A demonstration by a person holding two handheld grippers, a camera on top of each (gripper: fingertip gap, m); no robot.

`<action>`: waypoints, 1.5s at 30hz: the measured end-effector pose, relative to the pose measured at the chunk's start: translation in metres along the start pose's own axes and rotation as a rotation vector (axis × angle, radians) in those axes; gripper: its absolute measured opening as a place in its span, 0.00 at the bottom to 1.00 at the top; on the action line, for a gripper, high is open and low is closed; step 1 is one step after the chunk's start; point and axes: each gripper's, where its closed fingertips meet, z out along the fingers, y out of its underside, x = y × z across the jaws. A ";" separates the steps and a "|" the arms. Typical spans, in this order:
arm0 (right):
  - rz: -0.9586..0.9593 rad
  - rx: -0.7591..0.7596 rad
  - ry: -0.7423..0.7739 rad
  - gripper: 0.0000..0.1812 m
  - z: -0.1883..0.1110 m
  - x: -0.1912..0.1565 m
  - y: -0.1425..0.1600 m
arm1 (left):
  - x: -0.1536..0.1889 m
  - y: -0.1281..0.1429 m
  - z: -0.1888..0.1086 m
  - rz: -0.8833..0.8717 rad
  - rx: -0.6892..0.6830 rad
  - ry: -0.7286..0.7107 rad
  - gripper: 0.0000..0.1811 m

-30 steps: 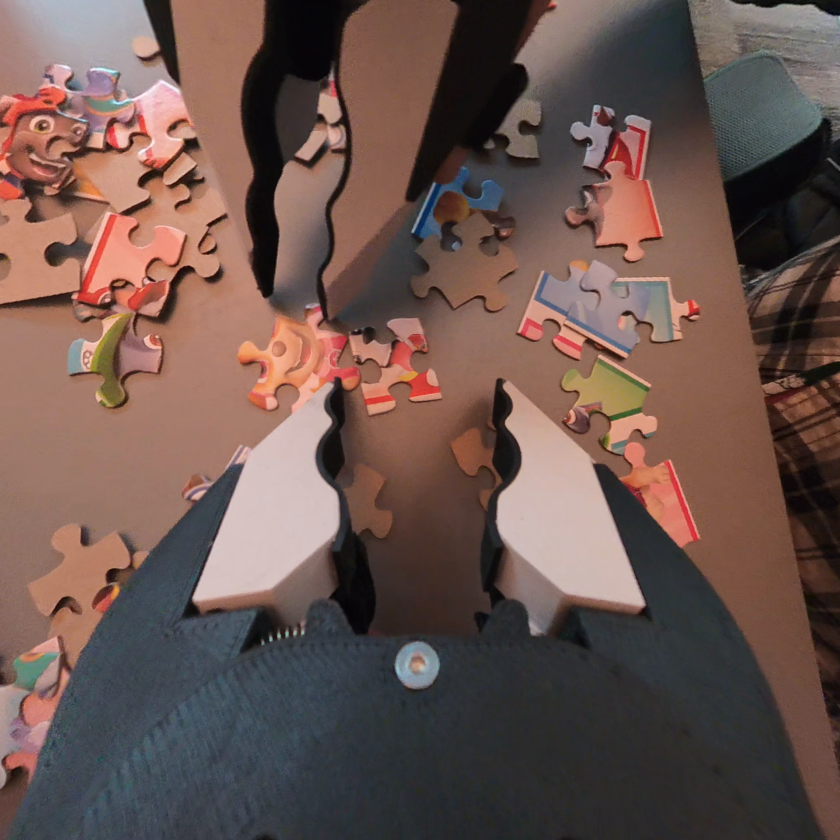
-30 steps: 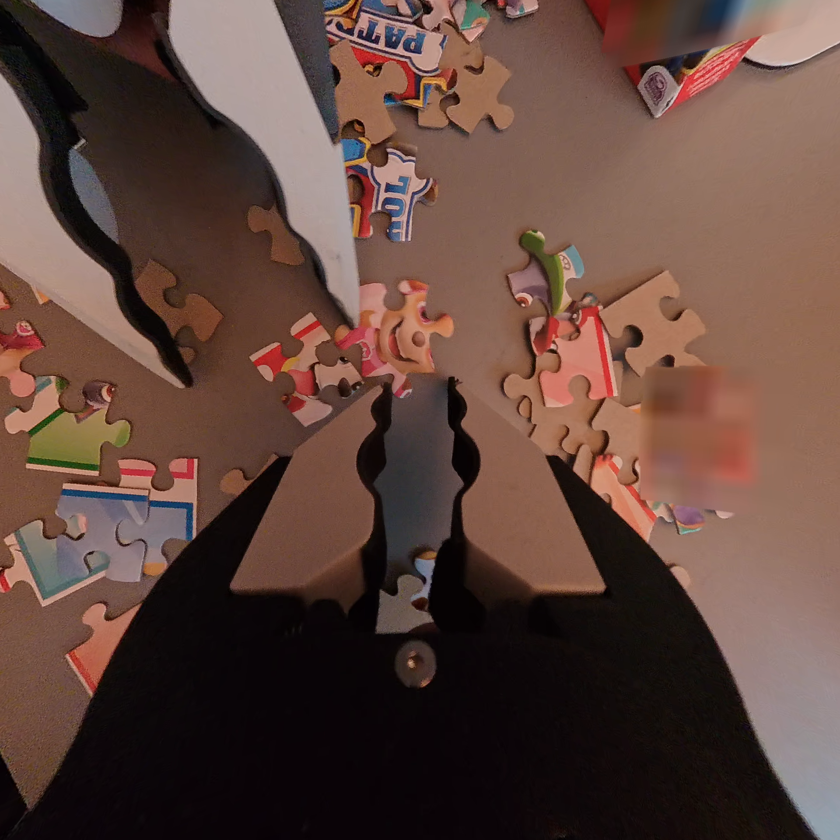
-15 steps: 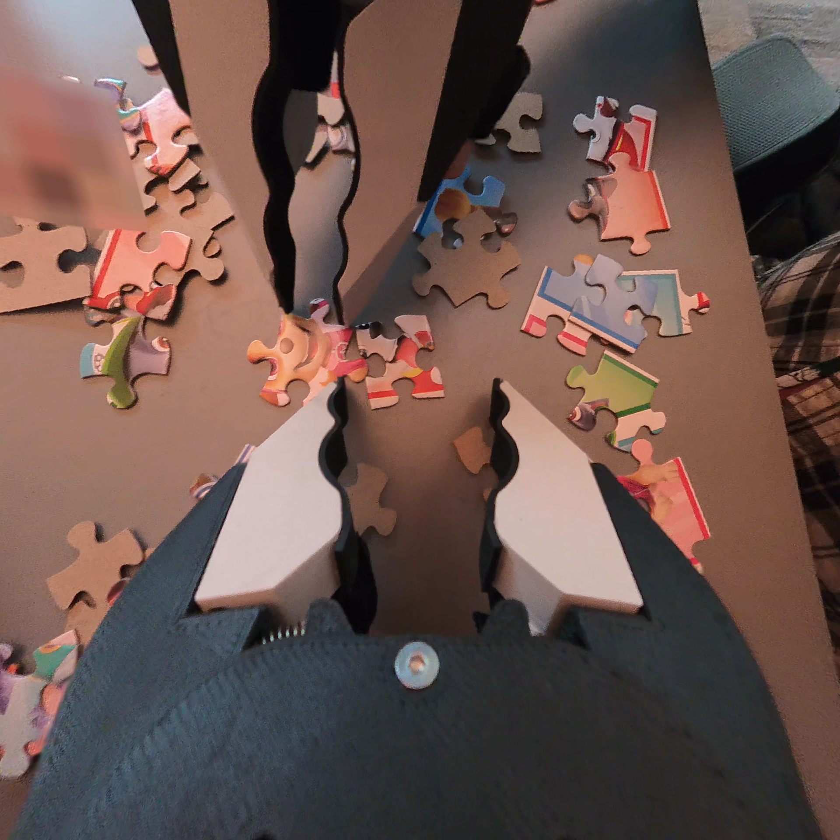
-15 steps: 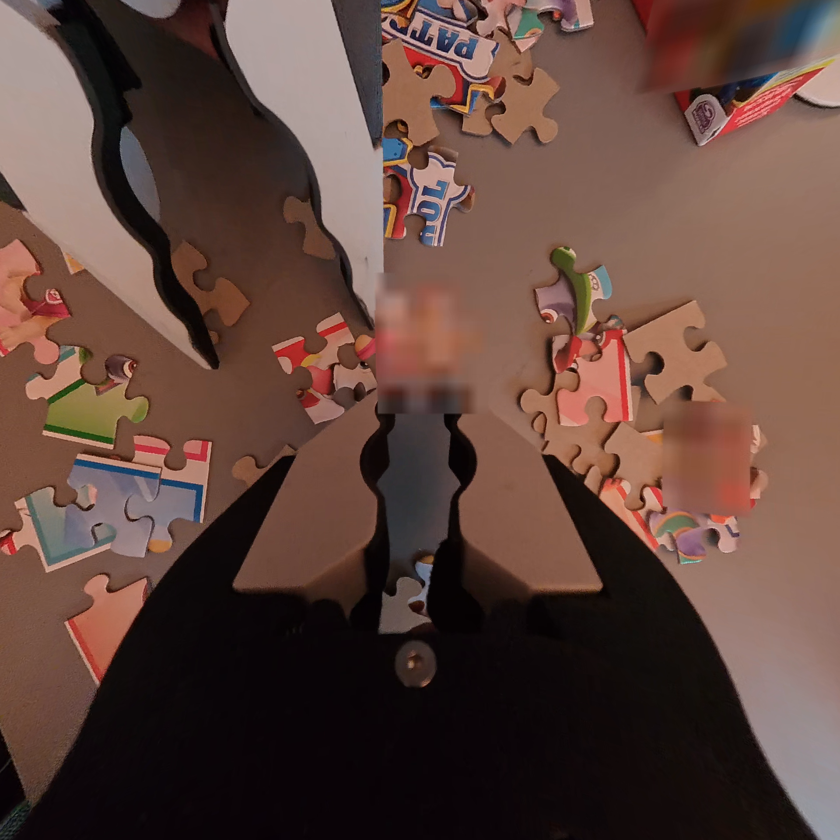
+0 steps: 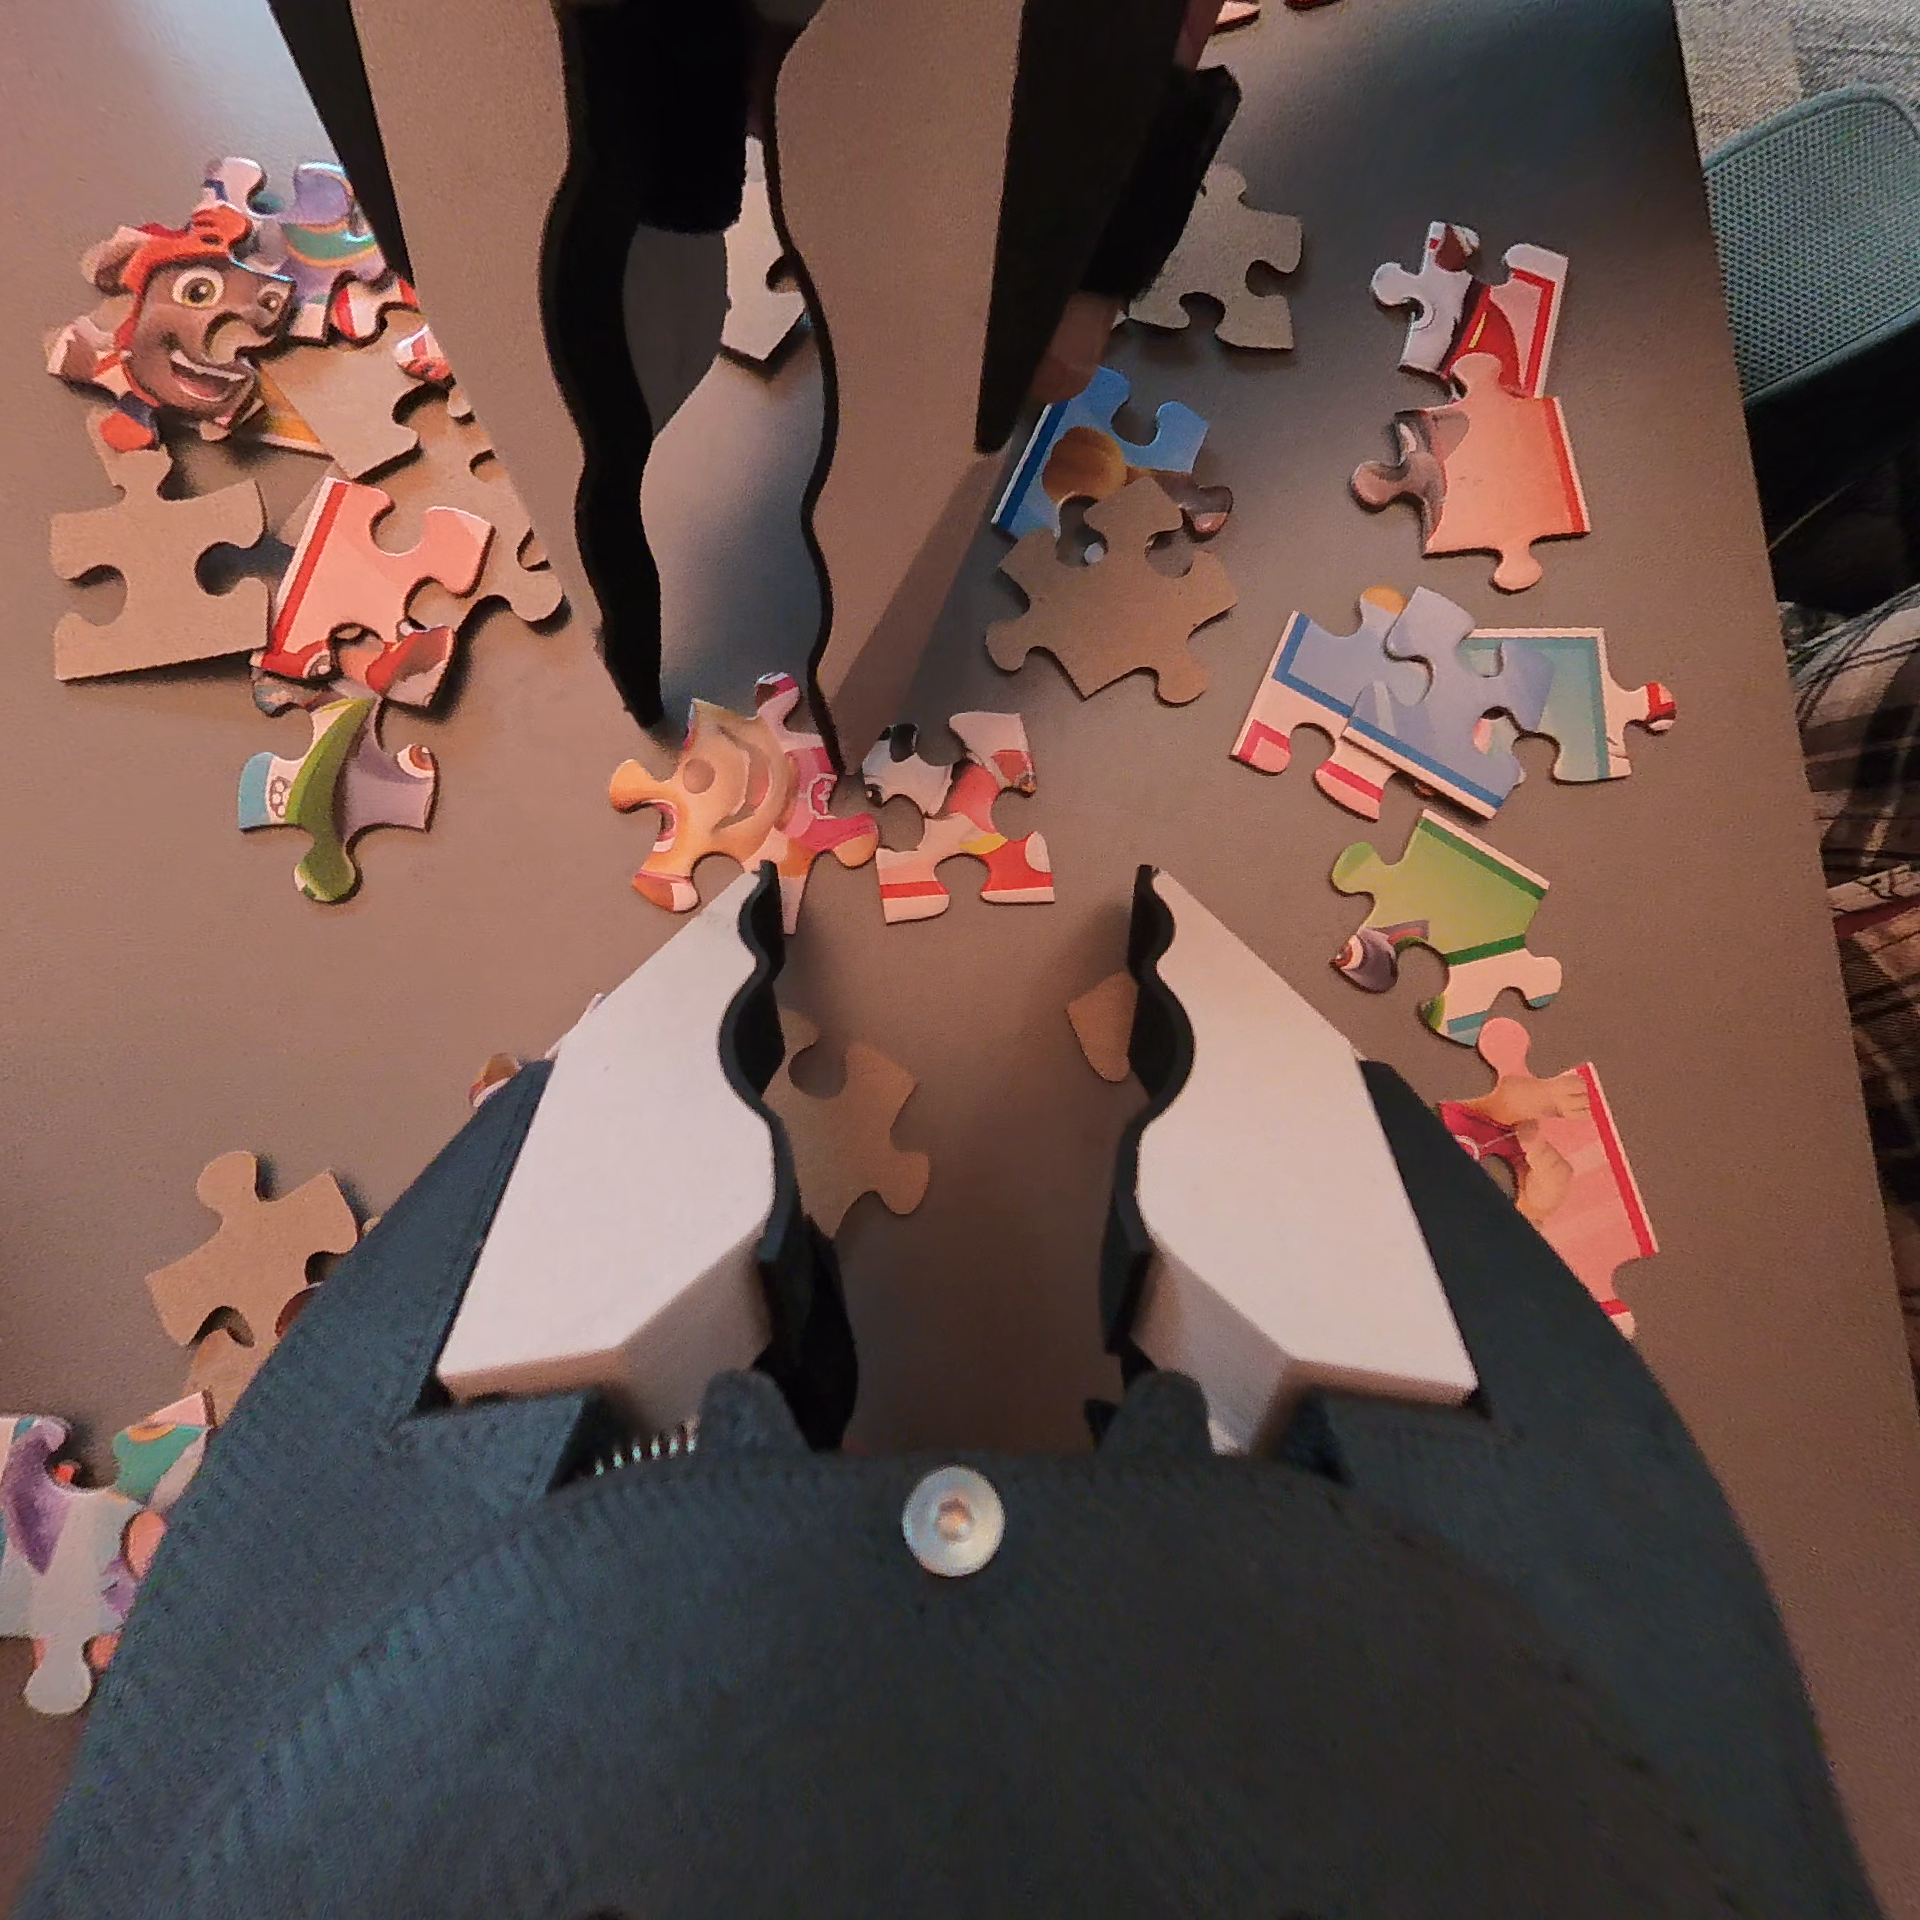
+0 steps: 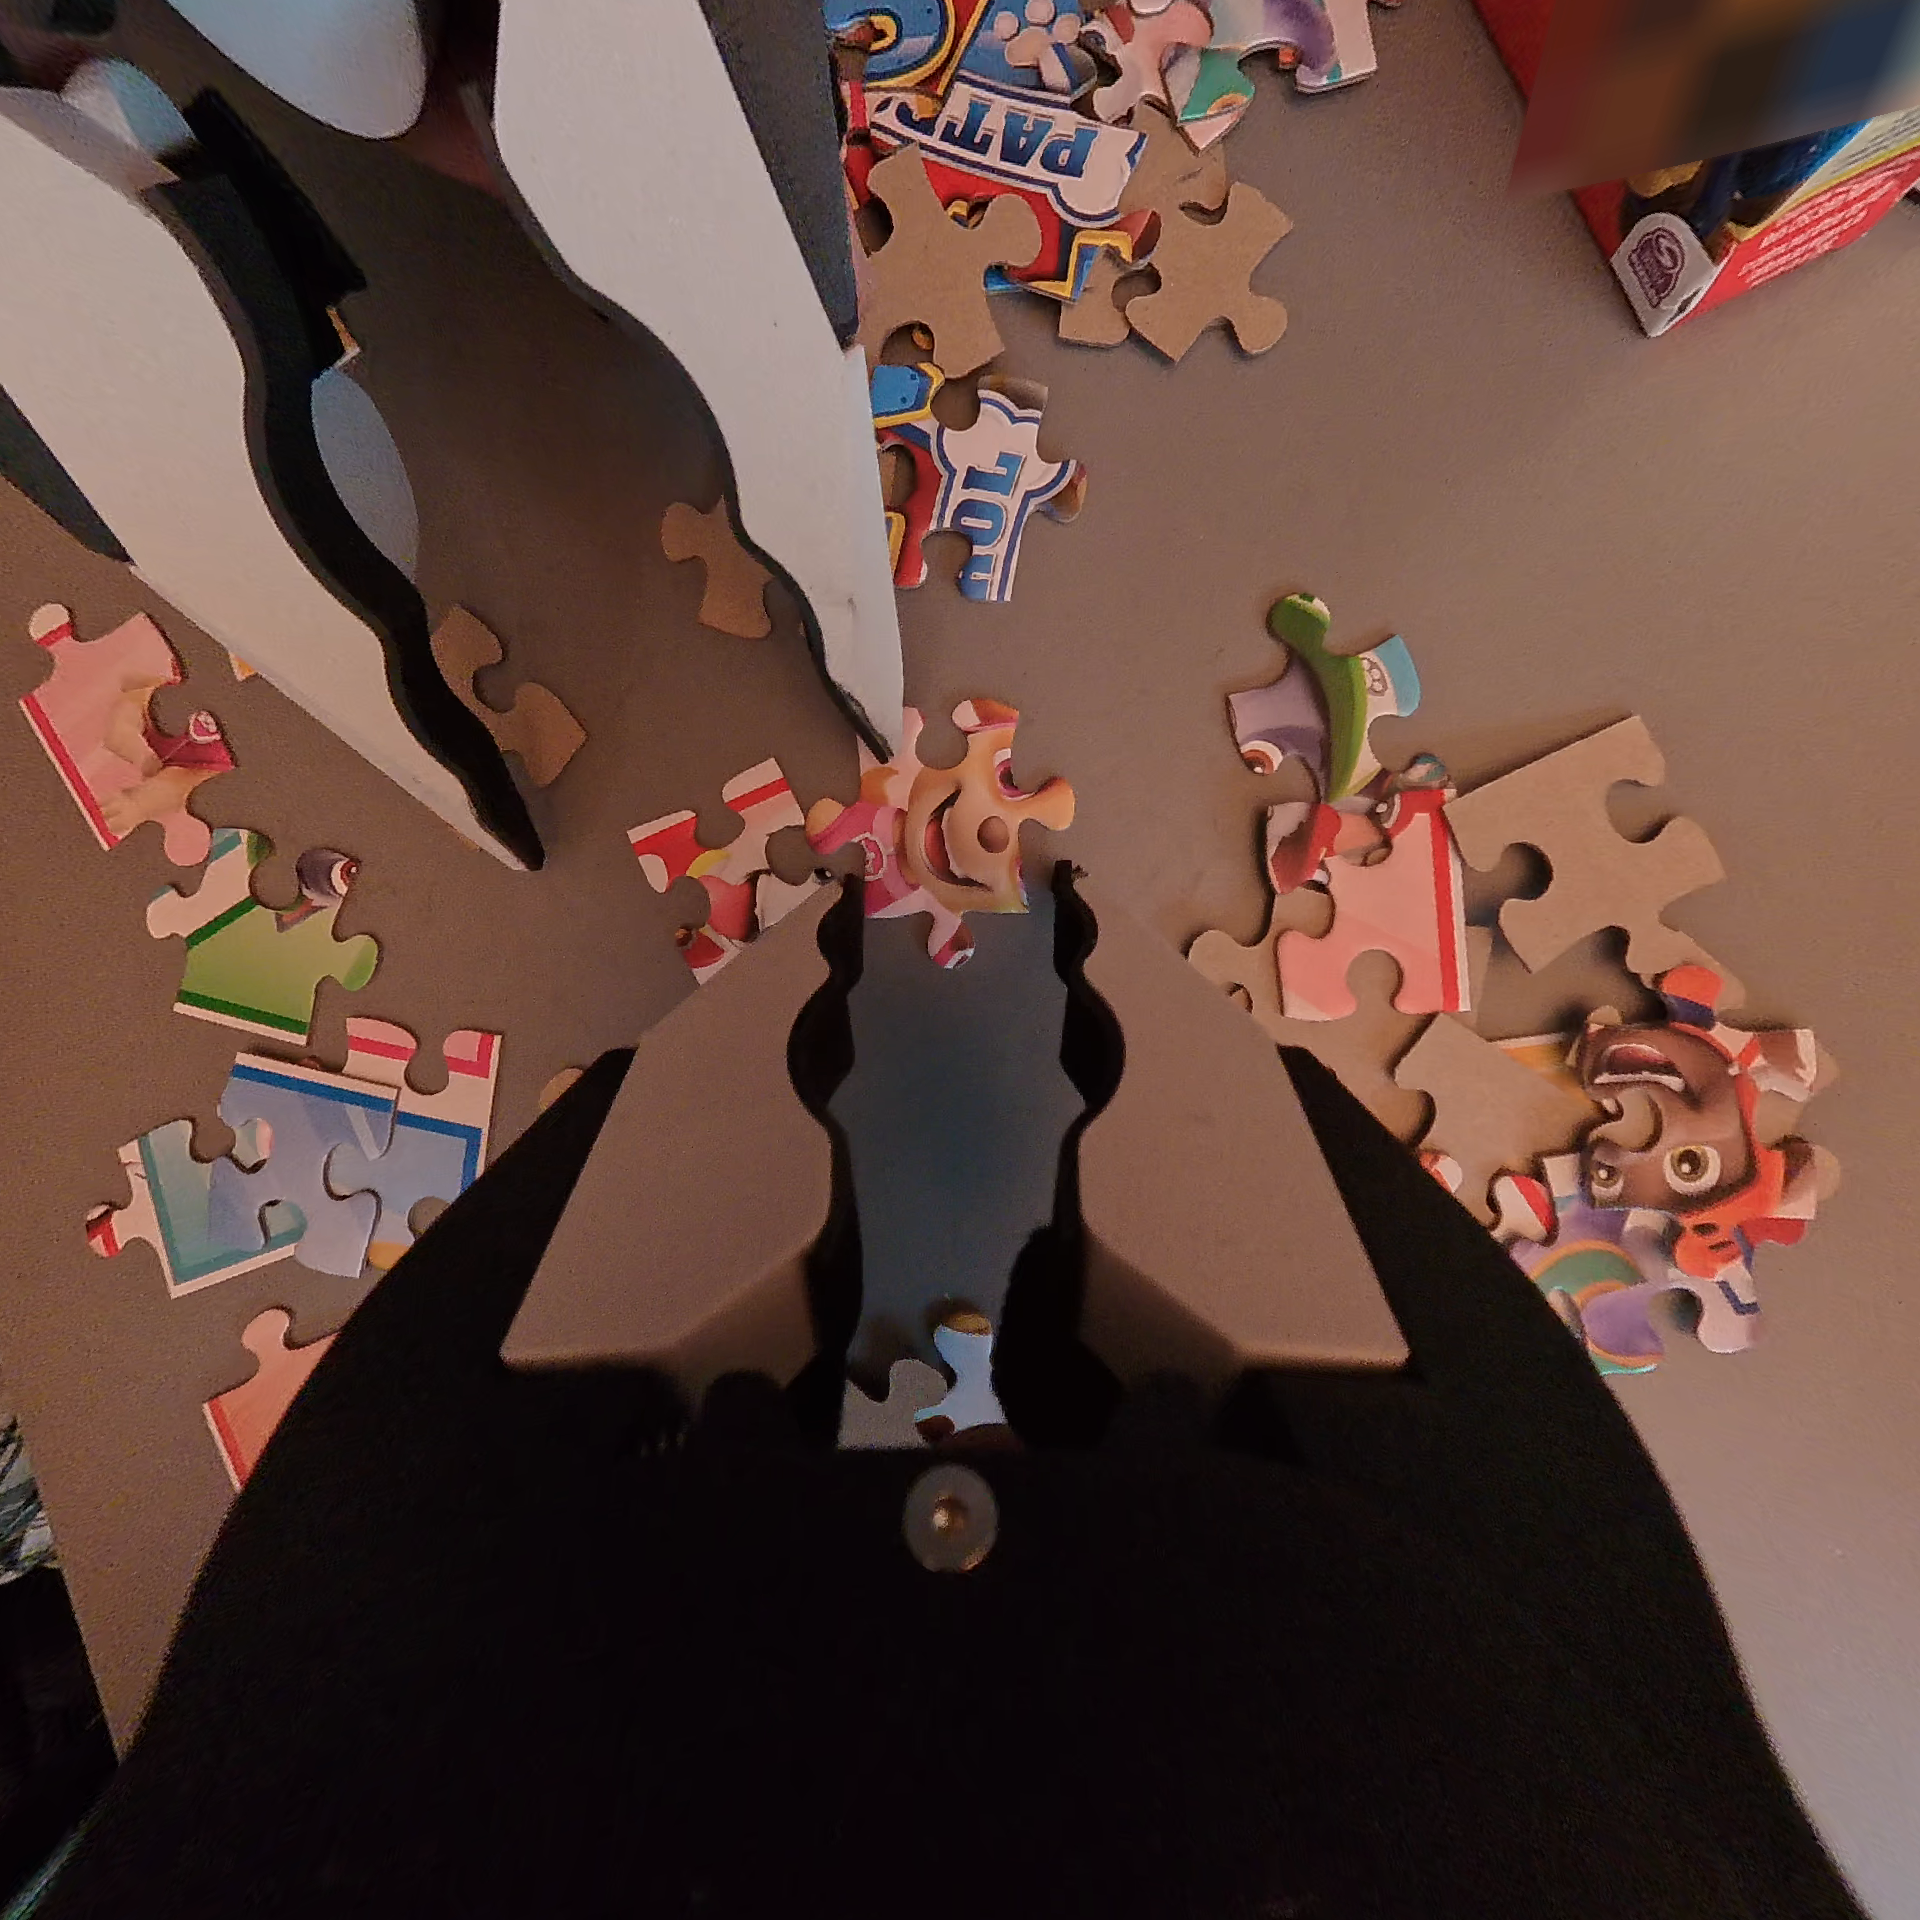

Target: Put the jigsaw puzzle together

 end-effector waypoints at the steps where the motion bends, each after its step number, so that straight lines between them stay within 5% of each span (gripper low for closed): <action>1: -0.003 0.000 0.004 0.19 0.000 0.000 0.000 | 0.000 0.000 0.000 0.001 0.000 0.001 0.37; 9: -0.032 0.003 0.005 0.08 -0.001 0.002 0.001 | -0.002 0.003 -0.002 0.017 -0.009 -0.025 0.35; 22: -0.027 0.003 0.001 0.21 0.000 -0.003 0.000 | -0.001 0.004 -0.001 0.008 -0.010 -0.018 0.36; 30: -0.019 0.020 0.012 0.13 -0.001 -0.001 0.000 | -0.001 0.004 -0.003 0.027 -0.012 -0.032 0.35; 33: -0.025 0.017 0.027 0.03 -0.004 0.005 0.003 | 0.005 0.000 -0.003 0.053 -0.002 -0.022 0.35; 41: -0.017 -0.027 0.033 0.15 -0.008 0.007 0.012 | 0.029 0.002 0.003 0.124 -0.031 0.055 0.34; 45: -0.026 -0.035 0.040 0.12 -0.011 0.010 0.016 | 0.024 0.006 -0.002 0.113 -0.050 0.044 0.31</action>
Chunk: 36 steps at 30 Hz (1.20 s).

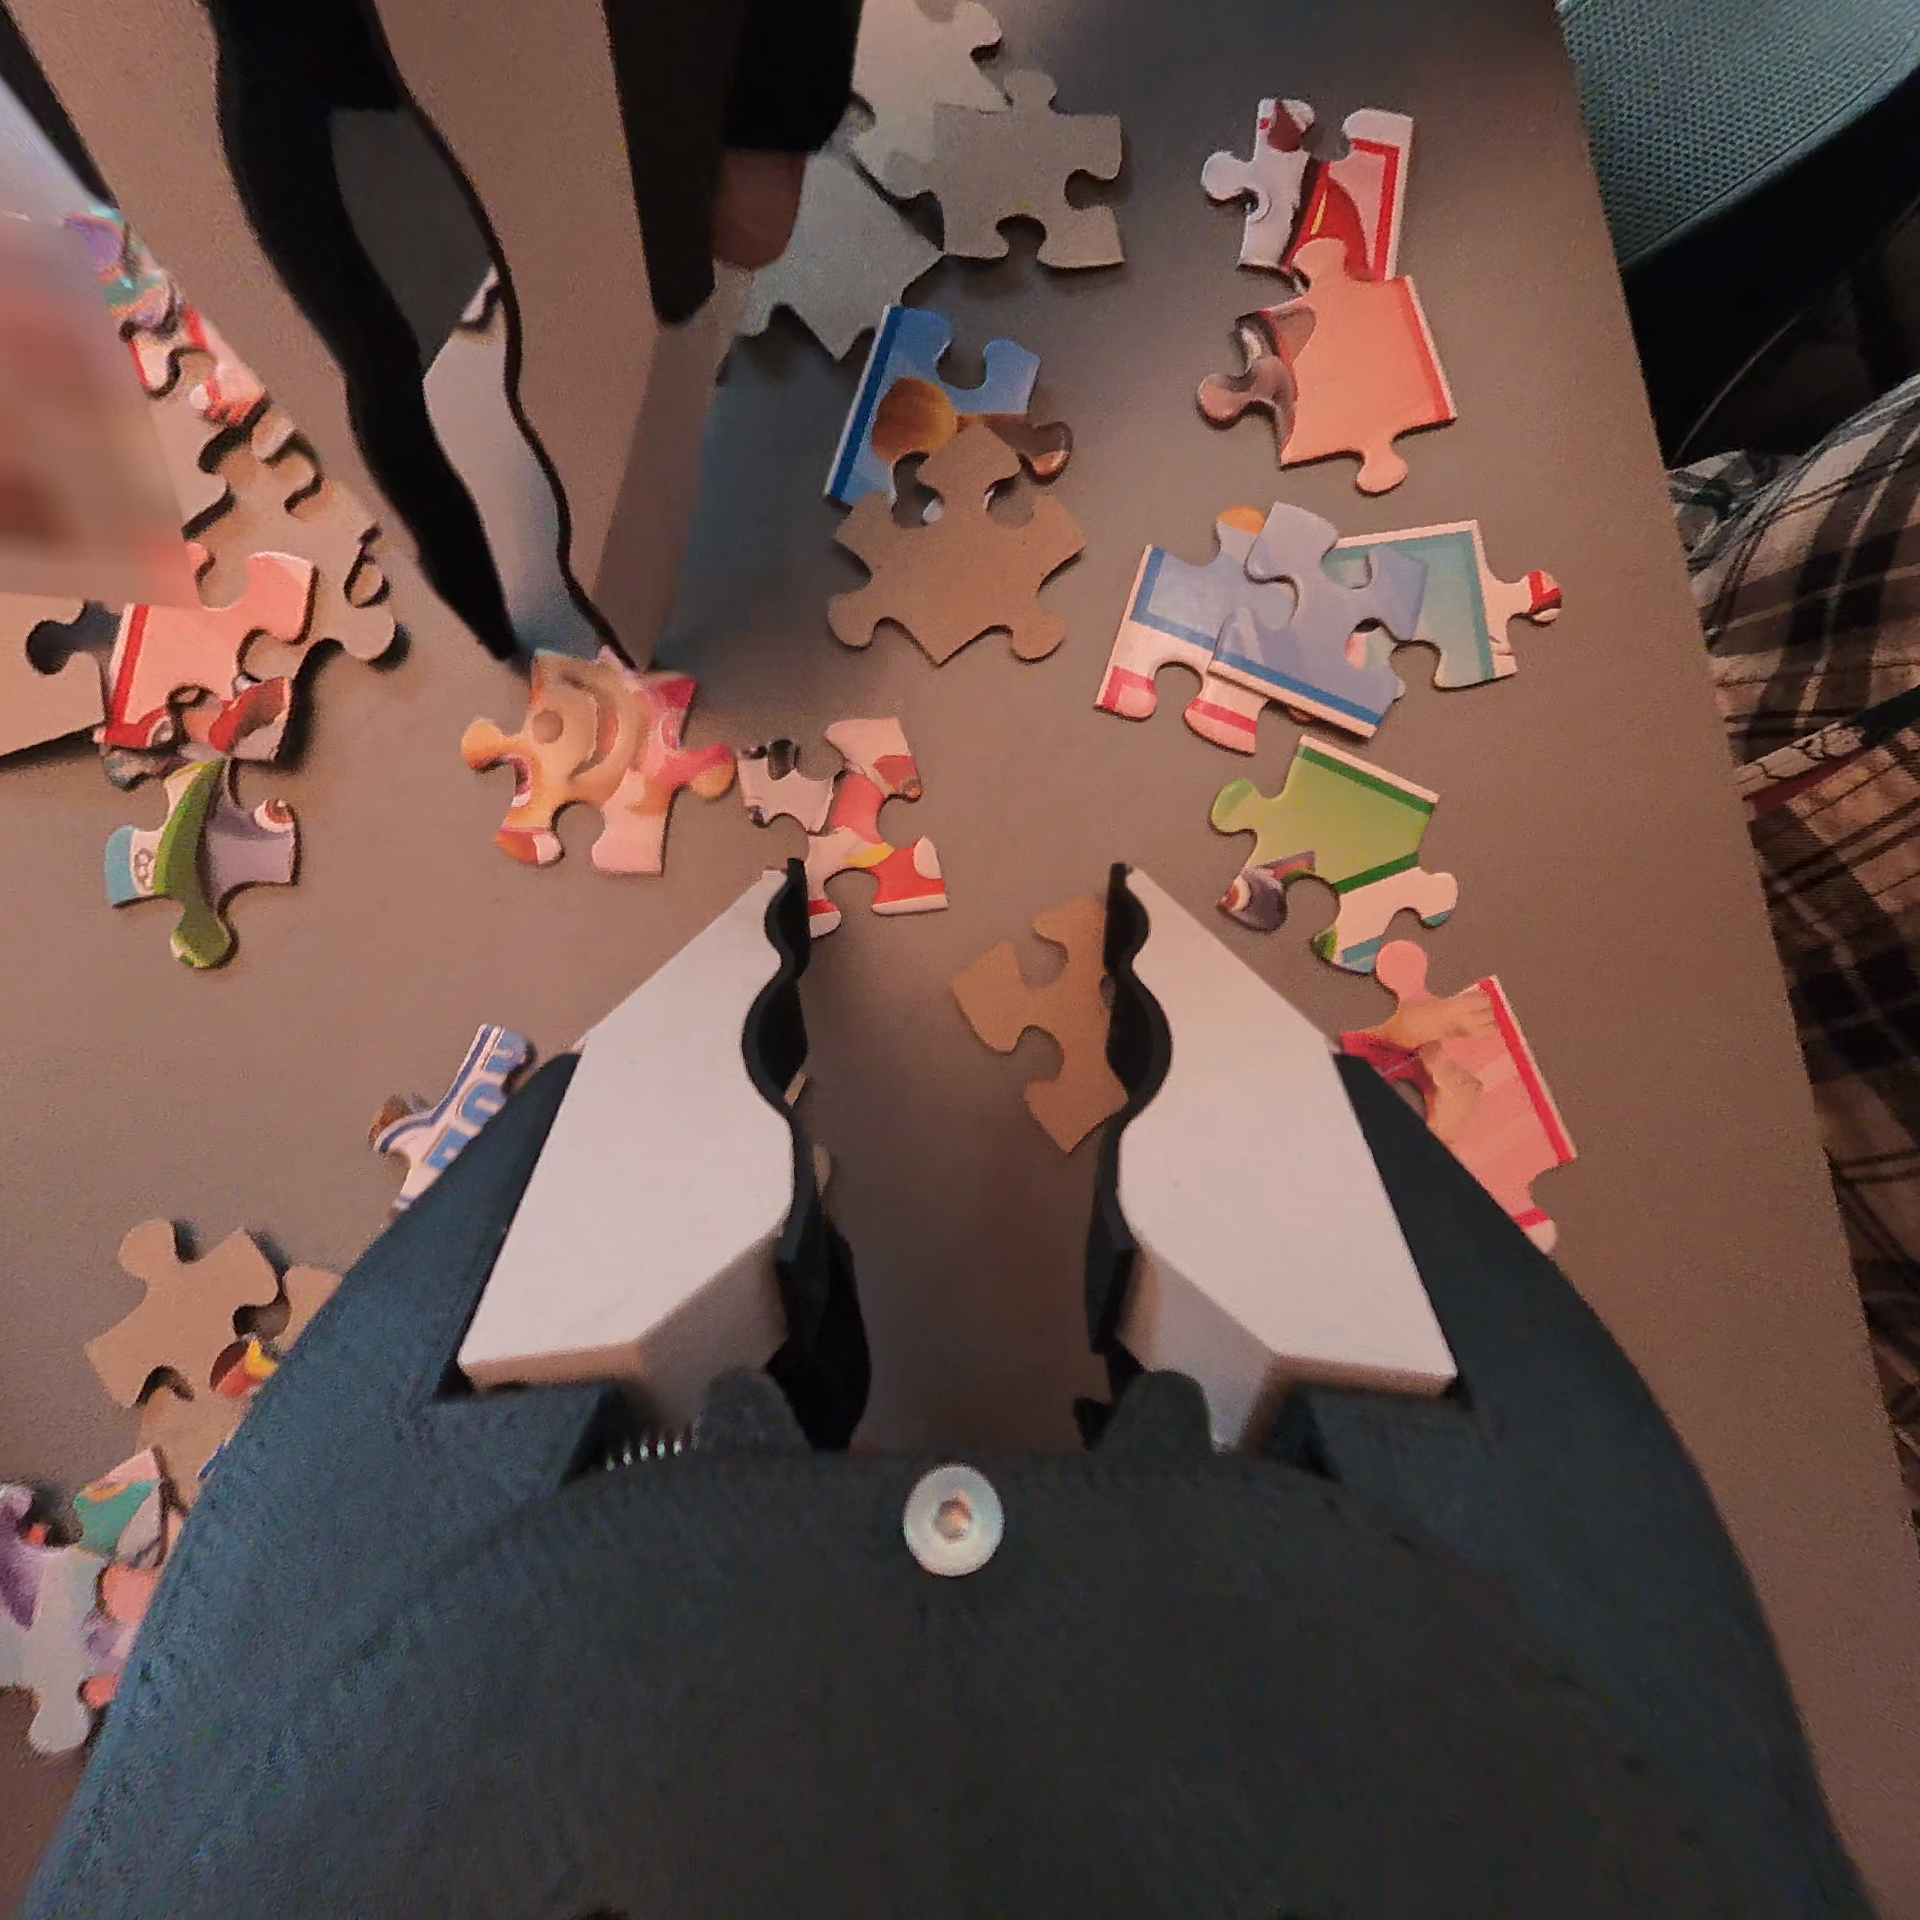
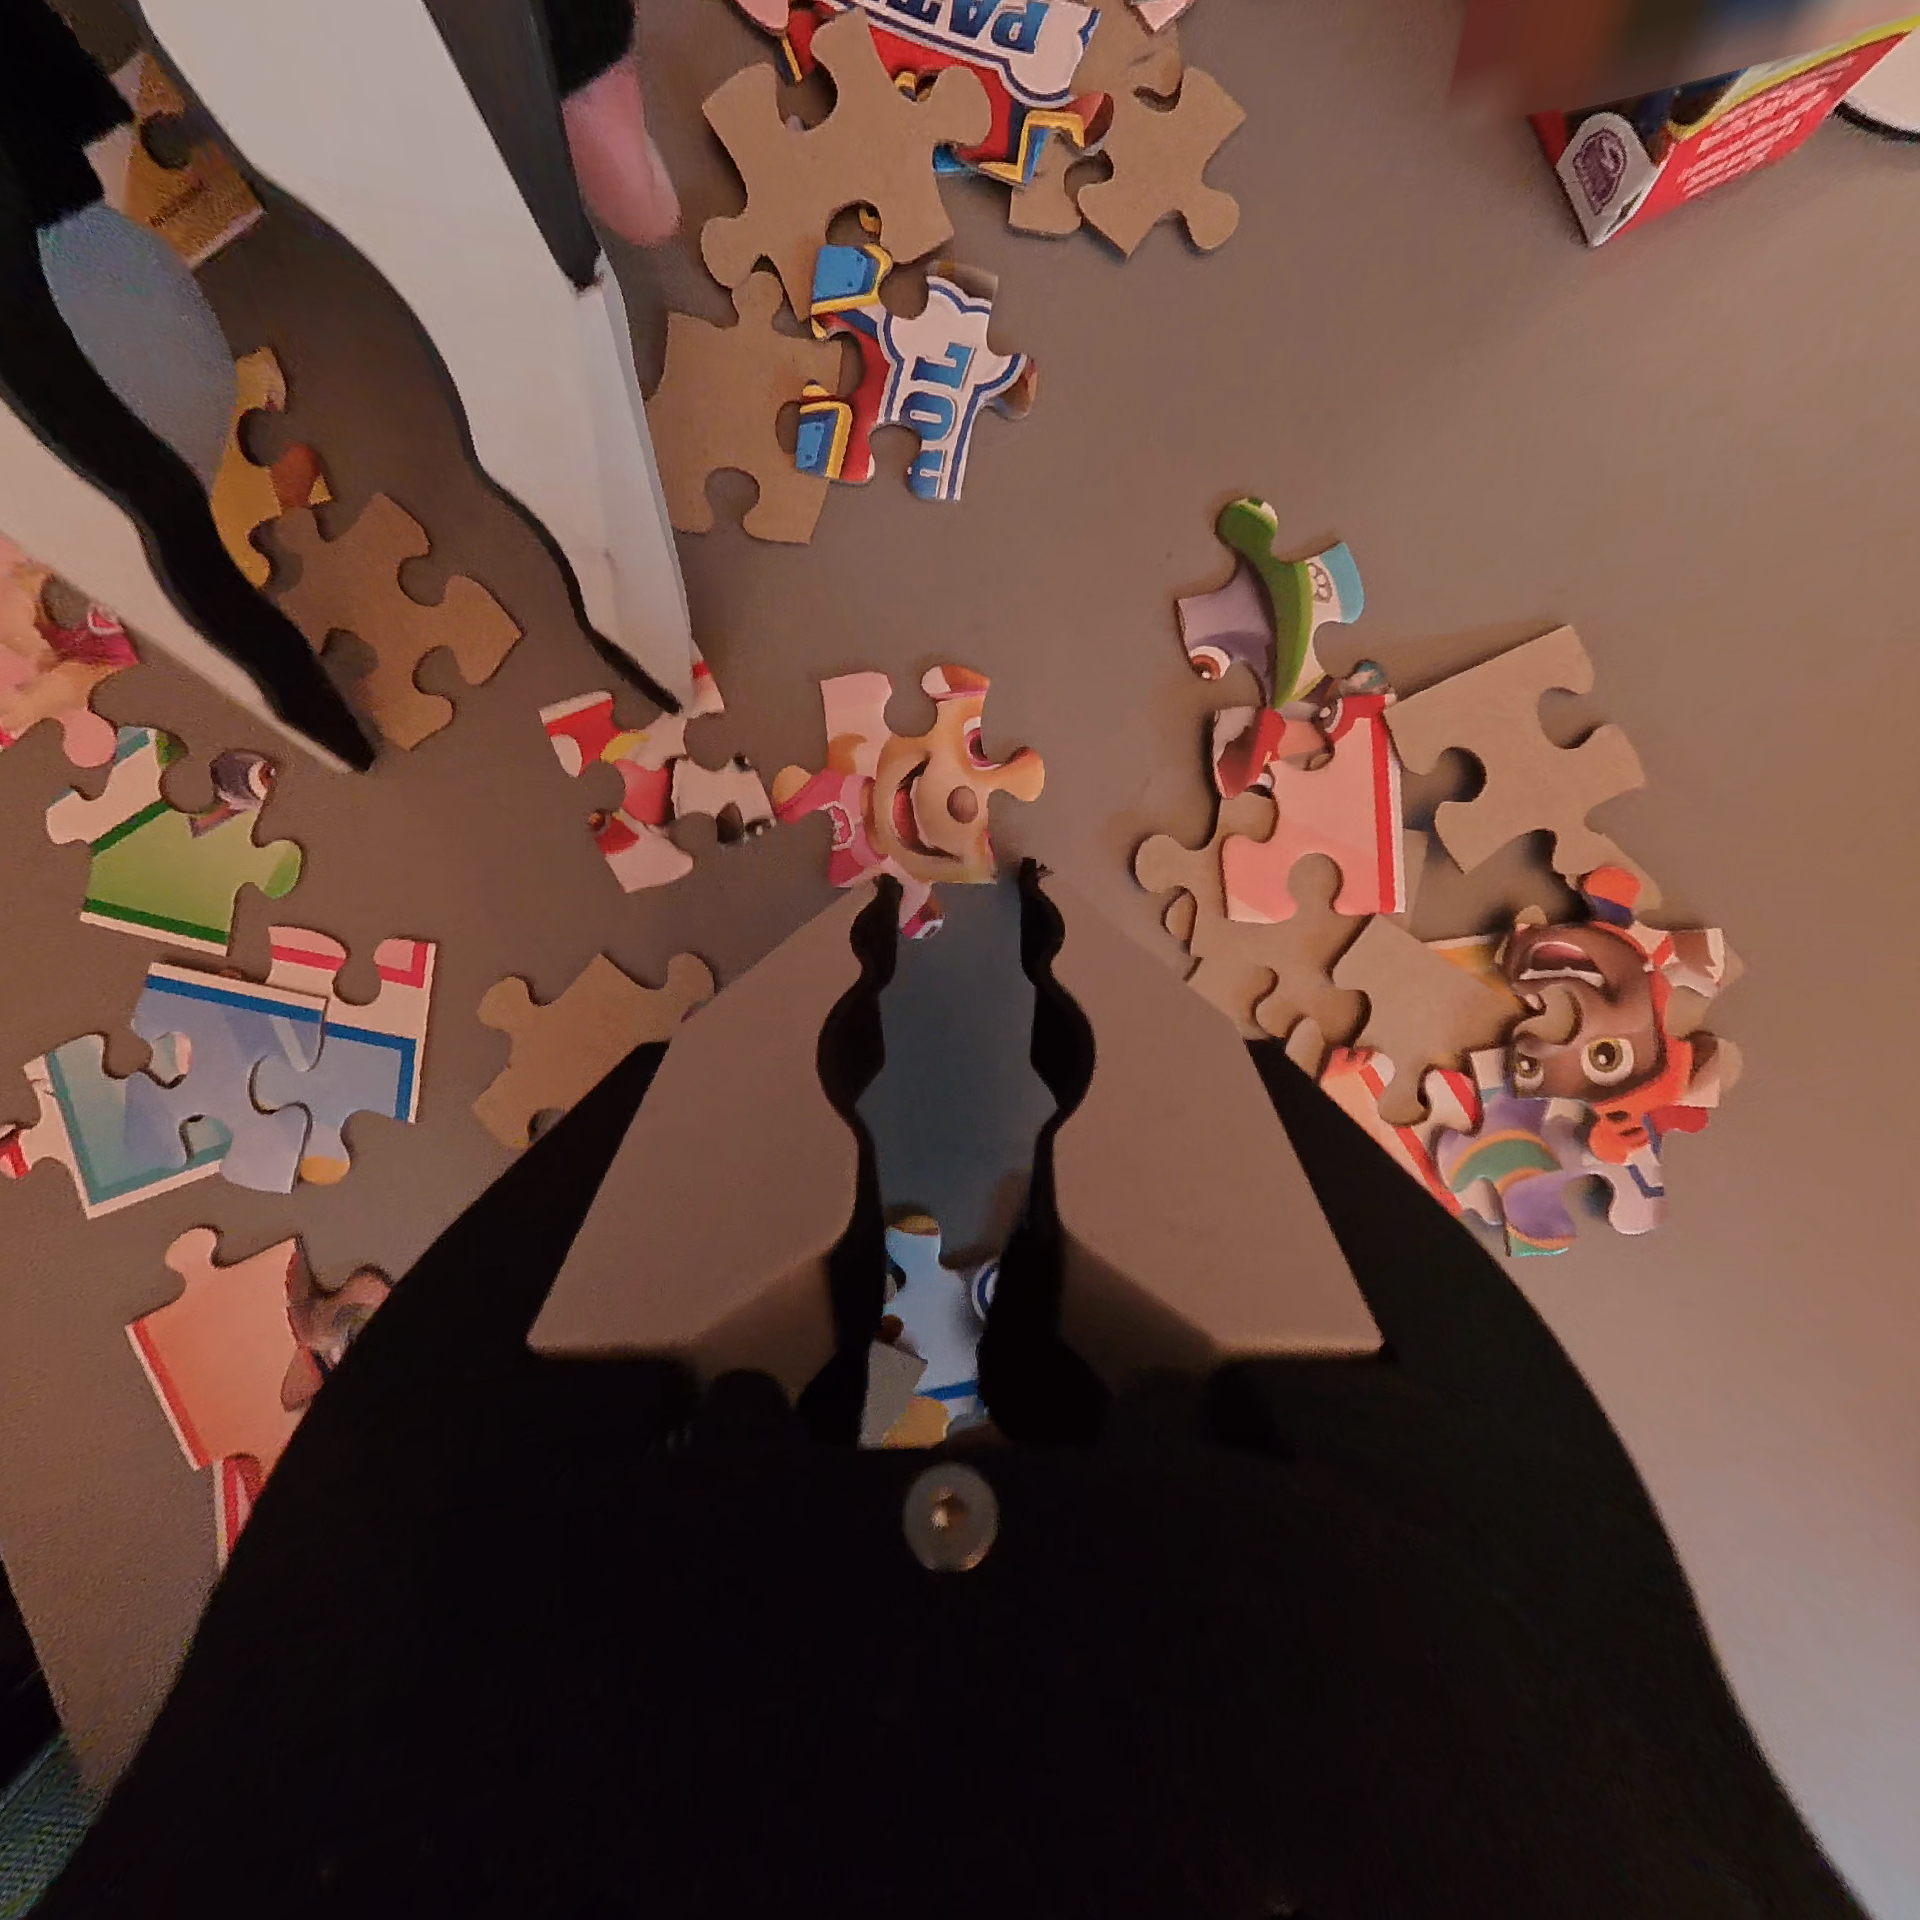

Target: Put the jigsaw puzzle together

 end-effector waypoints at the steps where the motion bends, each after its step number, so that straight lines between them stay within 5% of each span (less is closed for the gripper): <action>1: -0.001 -0.007 0.003 0.11 -0.001 0.001 0.002 | -0.002 0.002 -0.002 -0.006 -0.005 -0.006 0.31; 9: 0.032 -0.027 0.082 0.14 -0.030 0.018 0.016 | -0.018 0.018 -0.015 -0.065 -0.031 -0.051 0.29; 18: 0.089 -0.152 0.128 0.24 -0.048 0.021 0.069 | -0.032 0.025 -0.025 -0.083 -0.039 -0.114 0.32; 22: 0.143 -0.085 0.118 0.12 -0.045 0.023 0.069 | -0.032 0.021 -0.020 -0.058 -0.045 -0.129 0.32; 26: 0.158 -0.045 0.105 0.10 -0.044 0.023 0.068 | -0.032 0.019 -0.018 -0.050 -0.040 -0.129 0.32; 27: 0.158 -0.037 0.101 0.00 -0.044 0.022 0.067 | -0.032 0.018 -0.018 -0.048 -0.035 -0.128 0.32; 31: 0.165 -0.013 0.107 0.00 -0.045 0.025 0.067 | -0.032 0.012 -0.018 -0.038 -0.017 -0.135 0.32; 36: 0.170 -0.011 0.124 0.16 -0.046 0.029 0.060 | -0.032 0.010 -0.015 -0.033 -0.016 -0.134 0.32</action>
